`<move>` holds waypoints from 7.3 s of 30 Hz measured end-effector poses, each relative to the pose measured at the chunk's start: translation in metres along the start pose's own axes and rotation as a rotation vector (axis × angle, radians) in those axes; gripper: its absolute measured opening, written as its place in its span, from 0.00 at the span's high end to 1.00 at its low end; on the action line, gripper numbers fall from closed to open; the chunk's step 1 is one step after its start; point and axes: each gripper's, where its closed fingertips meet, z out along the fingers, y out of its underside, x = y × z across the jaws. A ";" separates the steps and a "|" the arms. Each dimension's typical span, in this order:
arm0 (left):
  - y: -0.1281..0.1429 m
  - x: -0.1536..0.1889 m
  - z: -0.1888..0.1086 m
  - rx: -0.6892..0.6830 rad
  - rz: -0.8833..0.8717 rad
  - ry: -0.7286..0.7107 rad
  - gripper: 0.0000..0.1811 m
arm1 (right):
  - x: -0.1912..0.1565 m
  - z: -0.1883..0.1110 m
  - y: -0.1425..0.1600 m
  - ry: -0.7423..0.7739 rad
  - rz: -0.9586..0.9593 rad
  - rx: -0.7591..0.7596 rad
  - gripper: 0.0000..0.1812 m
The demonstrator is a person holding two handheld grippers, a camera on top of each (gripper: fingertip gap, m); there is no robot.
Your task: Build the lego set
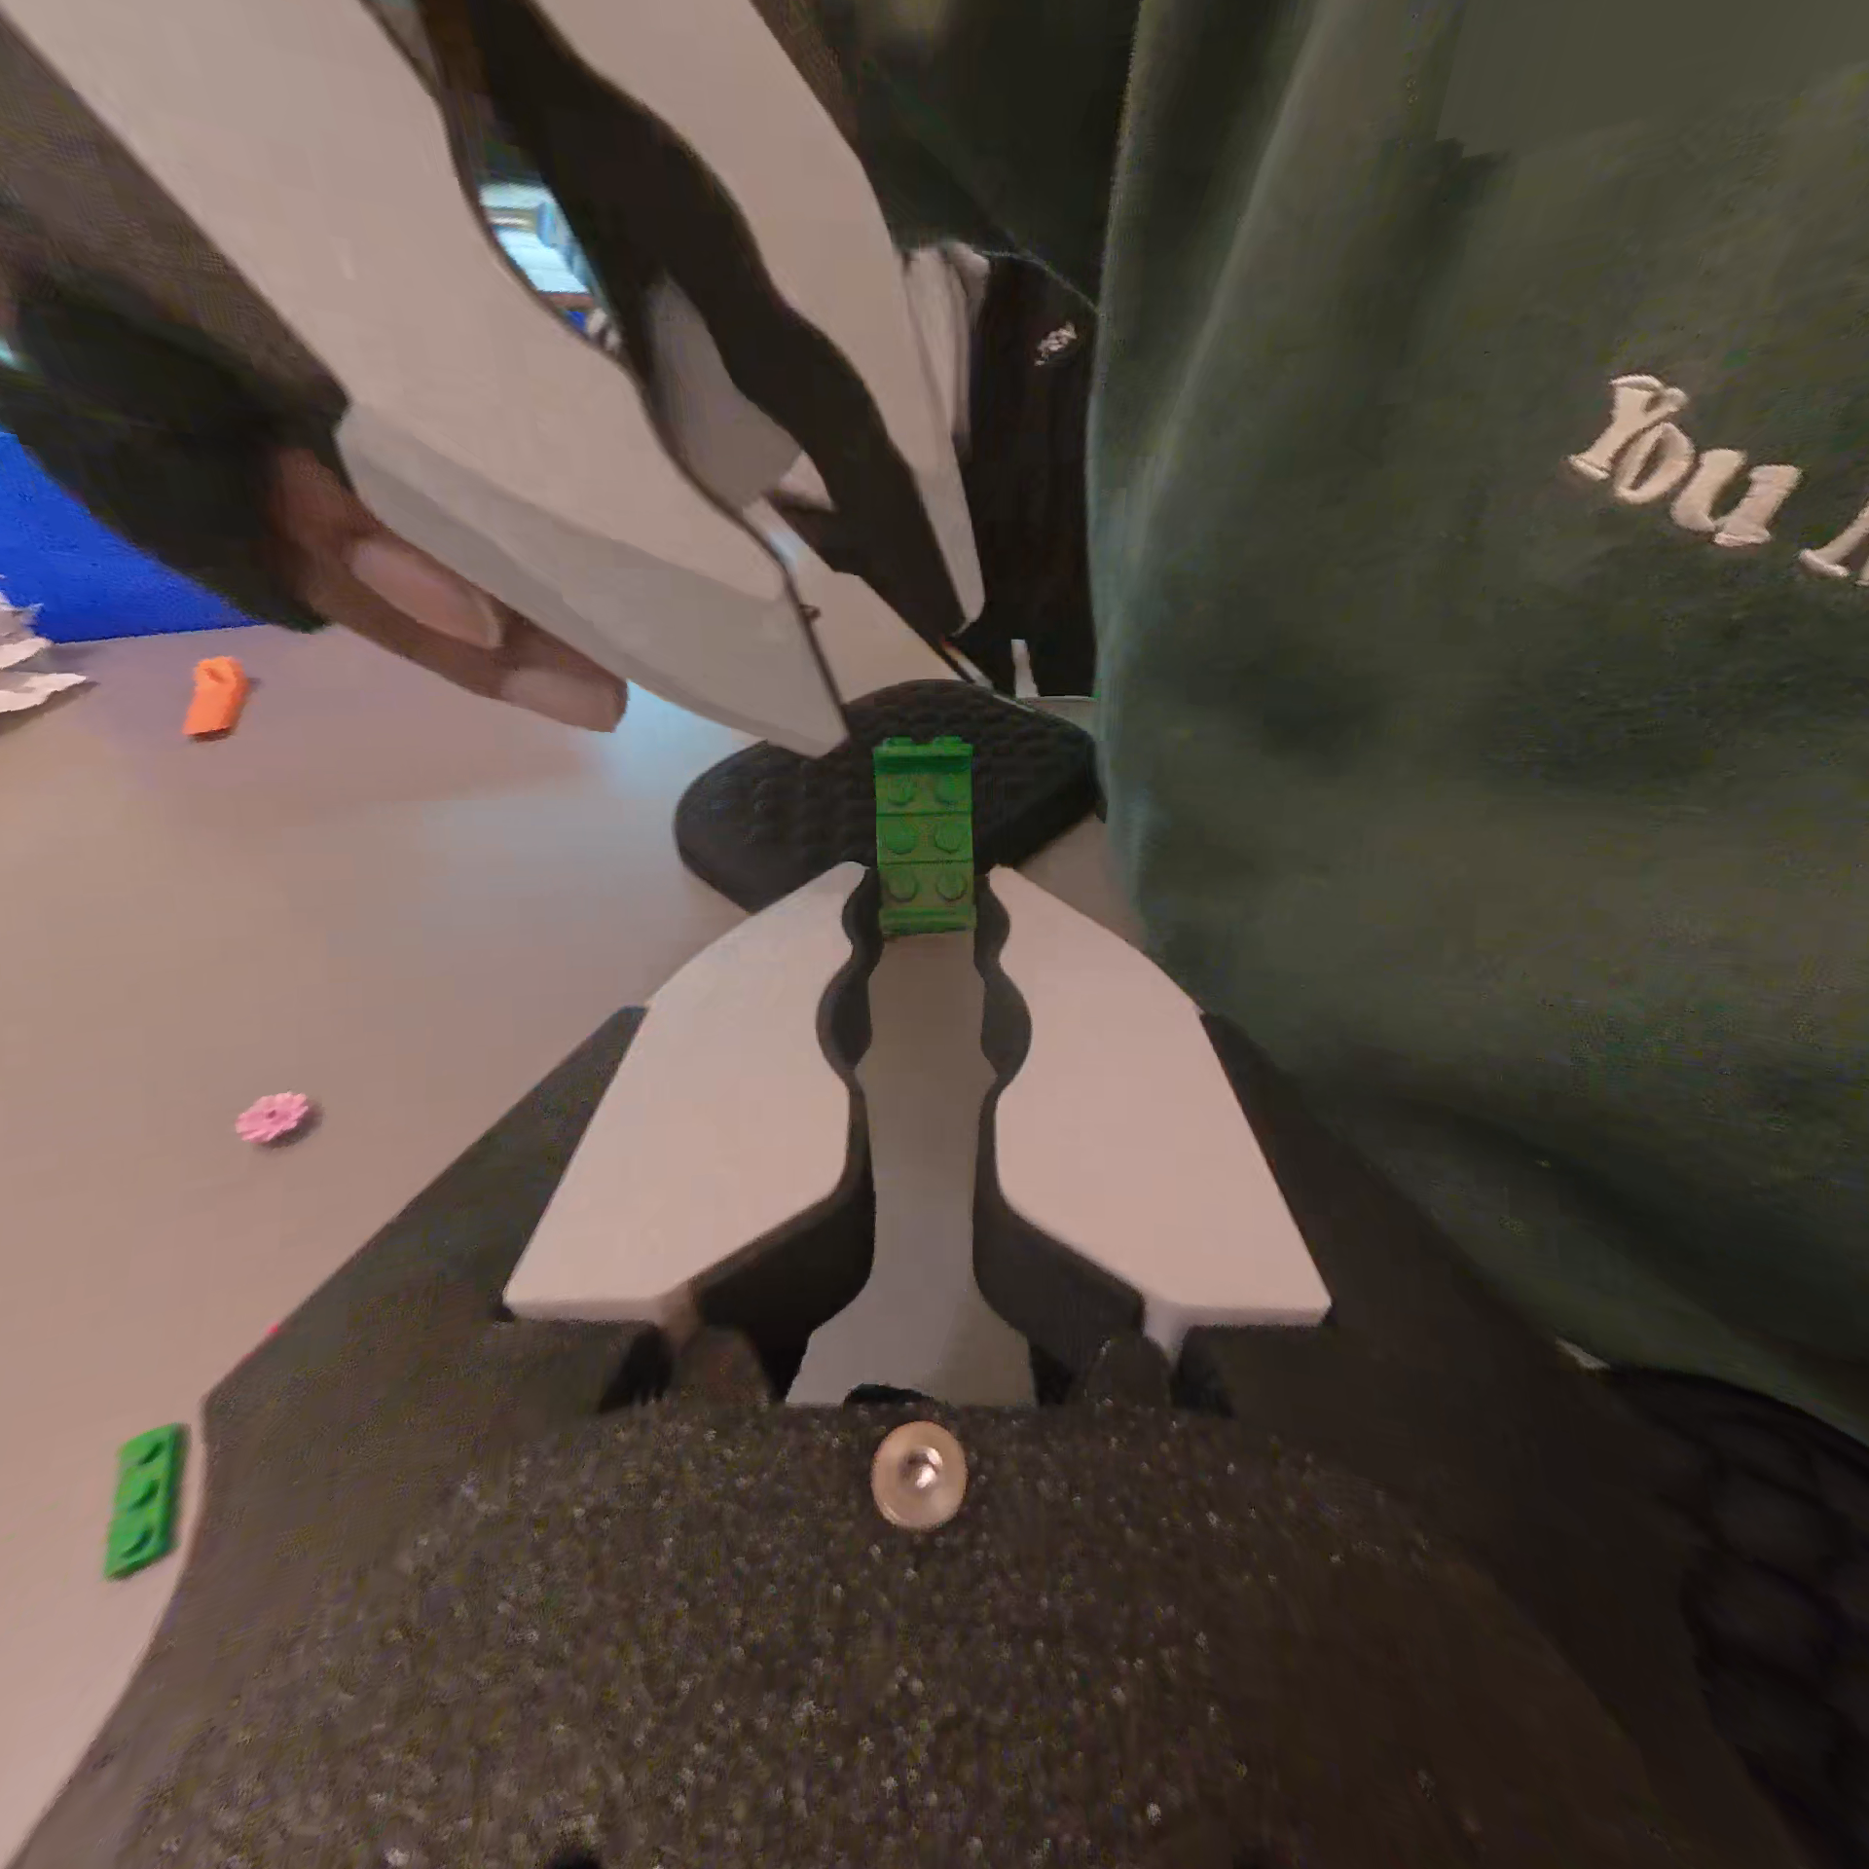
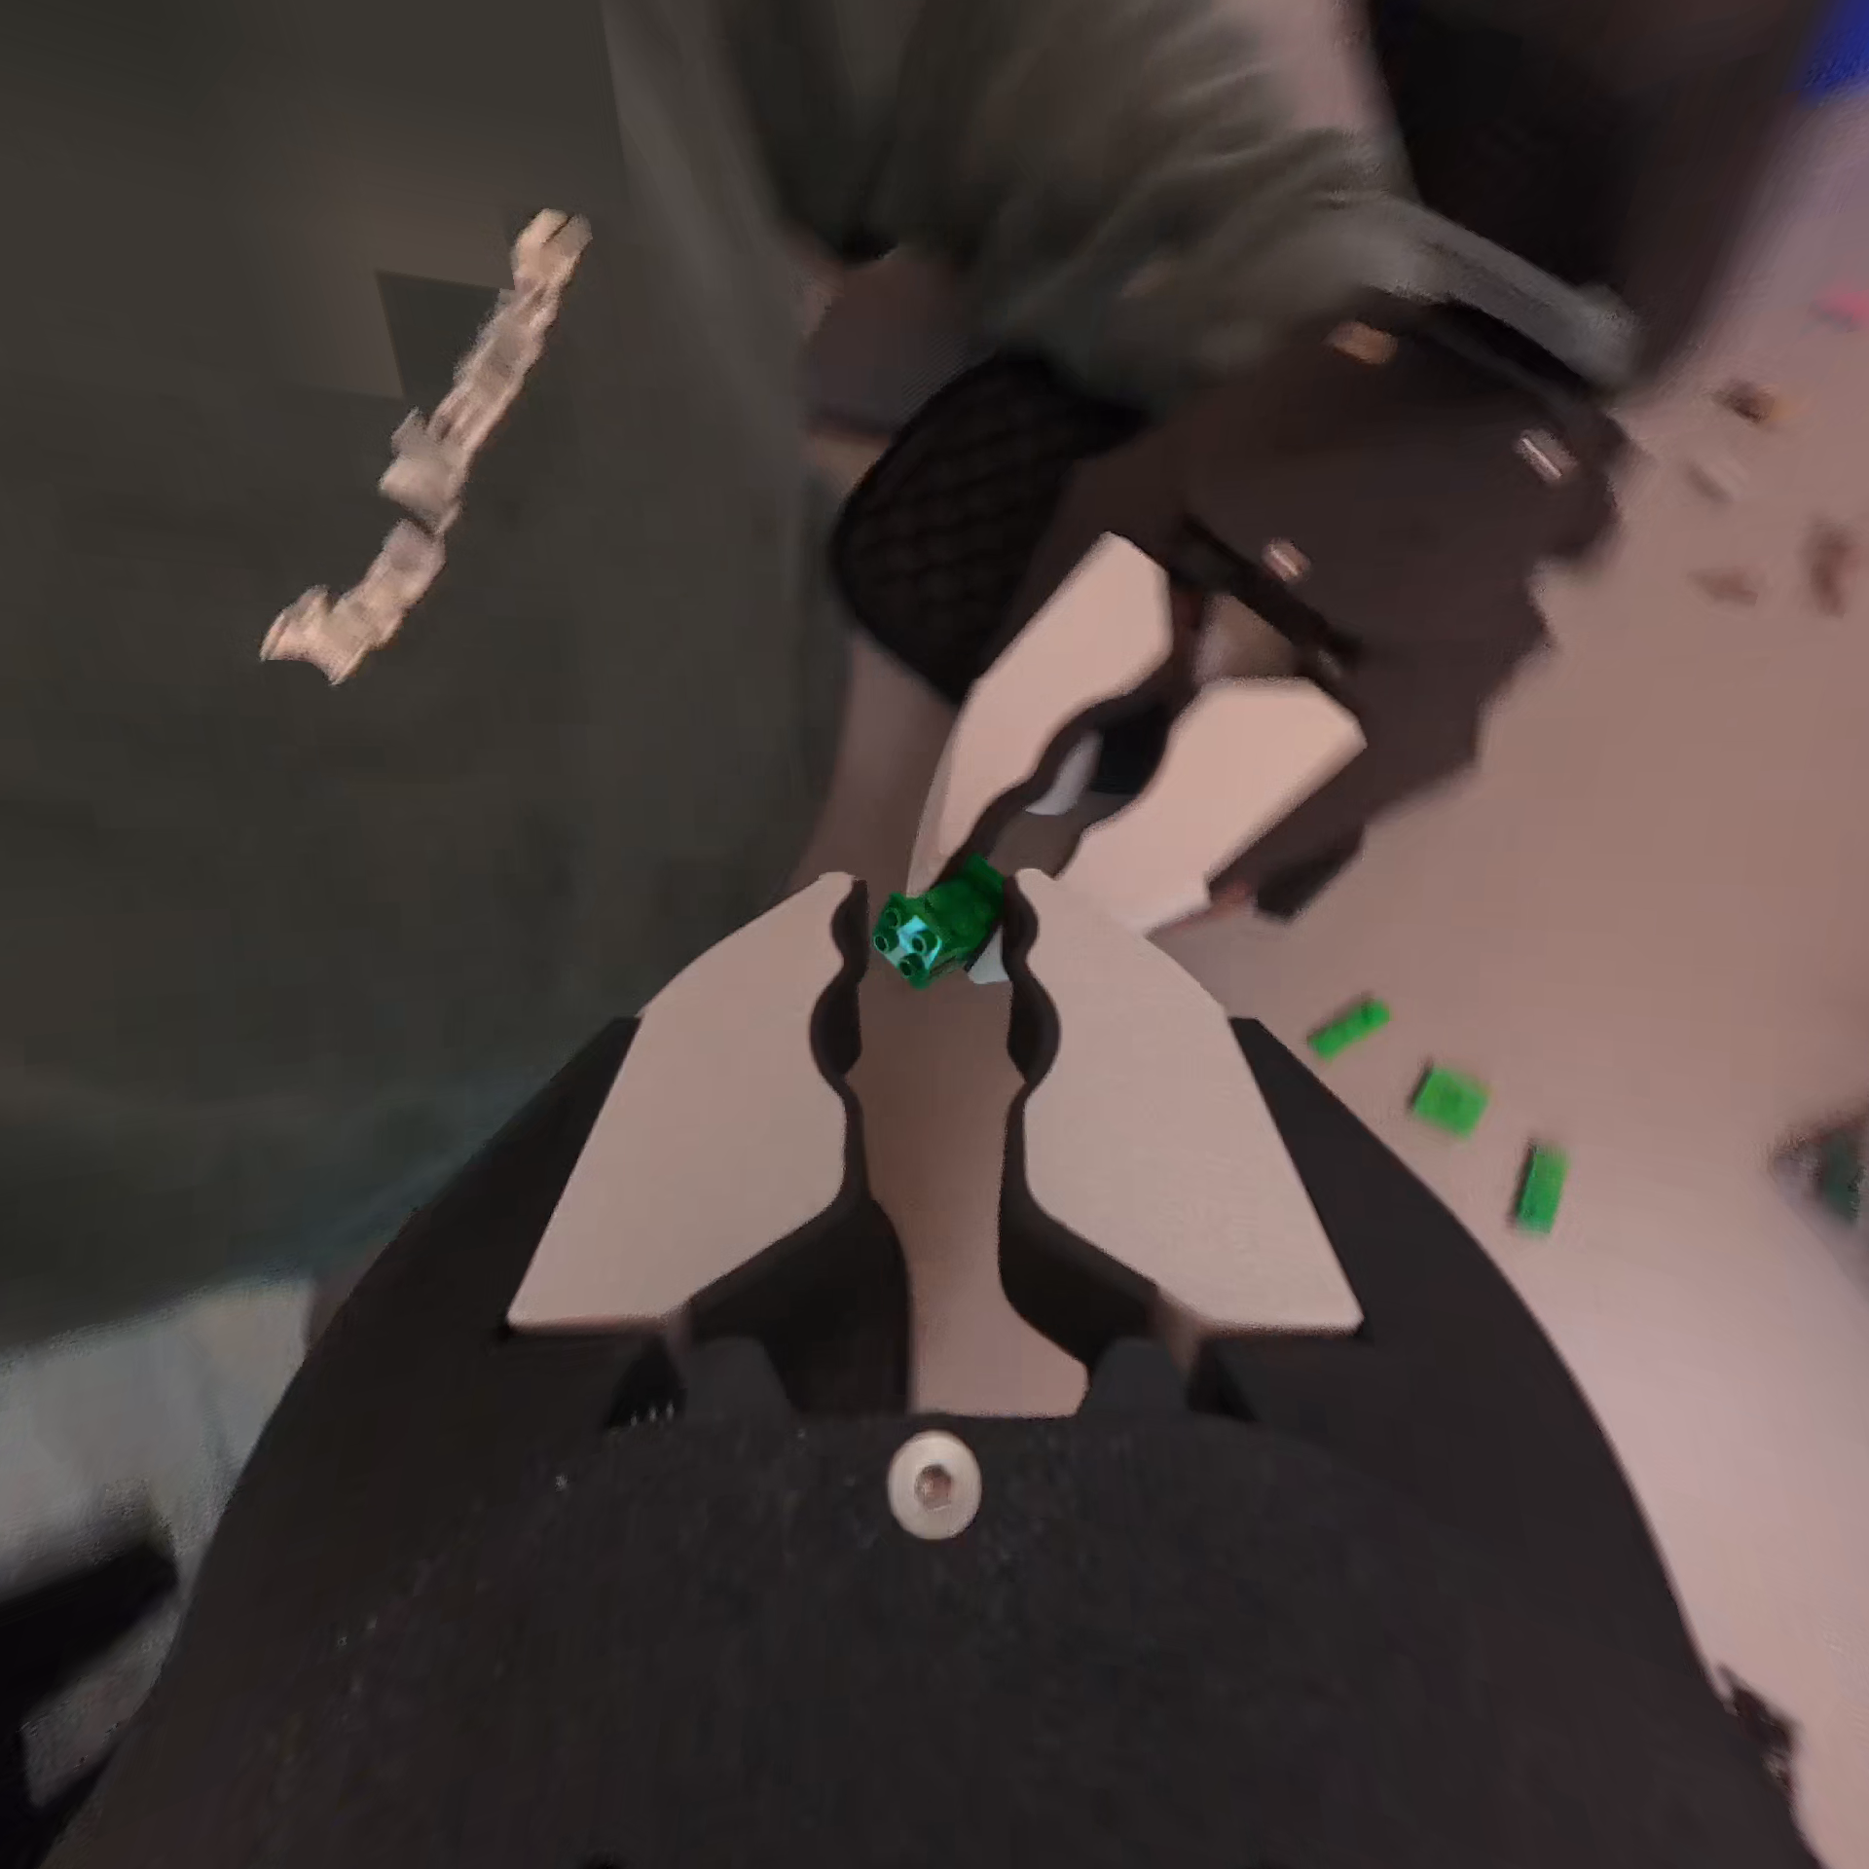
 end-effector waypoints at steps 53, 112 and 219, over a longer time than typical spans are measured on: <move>0.006 -0.081 -0.034 -0.393 0.535 -0.882 0.91 | 0.064 -0.018 0.046 0.392 0.838 0.658 0.91; -0.019 -0.054 -0.017 -0.371 1.010 -0.895 0.91 | 0.022 -0.032 0.035 0.249 0.372 0.804 0.98; 0.080 -0.091 -0.010 -0.526 -0.002 -0.564 0.90 | 0.082 0.006 0.113 0.649 0.112 0.335 0.87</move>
